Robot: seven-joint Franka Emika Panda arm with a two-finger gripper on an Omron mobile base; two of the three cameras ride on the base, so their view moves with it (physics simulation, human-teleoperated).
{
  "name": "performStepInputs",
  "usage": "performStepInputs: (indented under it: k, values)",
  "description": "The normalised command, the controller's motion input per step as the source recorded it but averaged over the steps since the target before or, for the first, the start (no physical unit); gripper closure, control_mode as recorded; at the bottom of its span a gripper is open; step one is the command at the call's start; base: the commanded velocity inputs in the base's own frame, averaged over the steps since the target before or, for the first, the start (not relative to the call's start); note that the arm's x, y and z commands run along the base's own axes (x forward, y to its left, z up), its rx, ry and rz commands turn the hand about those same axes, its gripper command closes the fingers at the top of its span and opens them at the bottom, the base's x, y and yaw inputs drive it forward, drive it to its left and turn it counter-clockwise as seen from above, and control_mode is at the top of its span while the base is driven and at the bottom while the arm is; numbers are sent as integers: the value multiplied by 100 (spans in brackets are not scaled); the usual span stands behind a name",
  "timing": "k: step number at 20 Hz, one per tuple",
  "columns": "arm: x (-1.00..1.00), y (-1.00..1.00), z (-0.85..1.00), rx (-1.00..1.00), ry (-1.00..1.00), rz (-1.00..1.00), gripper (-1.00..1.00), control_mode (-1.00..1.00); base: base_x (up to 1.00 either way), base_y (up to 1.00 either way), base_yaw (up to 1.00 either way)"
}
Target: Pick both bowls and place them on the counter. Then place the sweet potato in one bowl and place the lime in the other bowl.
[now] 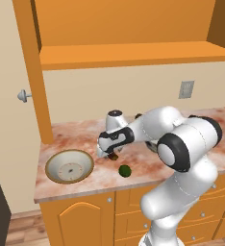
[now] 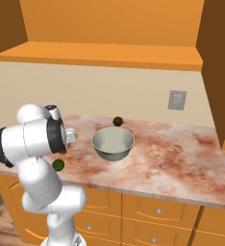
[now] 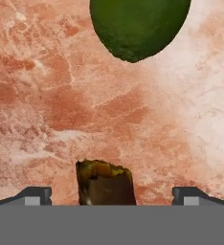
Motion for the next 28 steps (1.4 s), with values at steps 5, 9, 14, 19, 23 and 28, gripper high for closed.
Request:
performStepInputs:
  k: [5,9,14,19,23,28]
  values:
    - [33,11,-16,-1,0,1,-100,-100,0,0,0]
    - [9,1,-20,0,0,0,-100,-100,0,0,0]
    - [0,0,-31,0,0,0,100,-100,0,0,0]
    - [-4,0,-12,0,0,0,100,-100,0,0,0]
    - [-34,0,21,0,-1,-3,100,-100,0,0,0]
    - [-41,11,59,-1,-1,-2,100,-100,0,0,0]
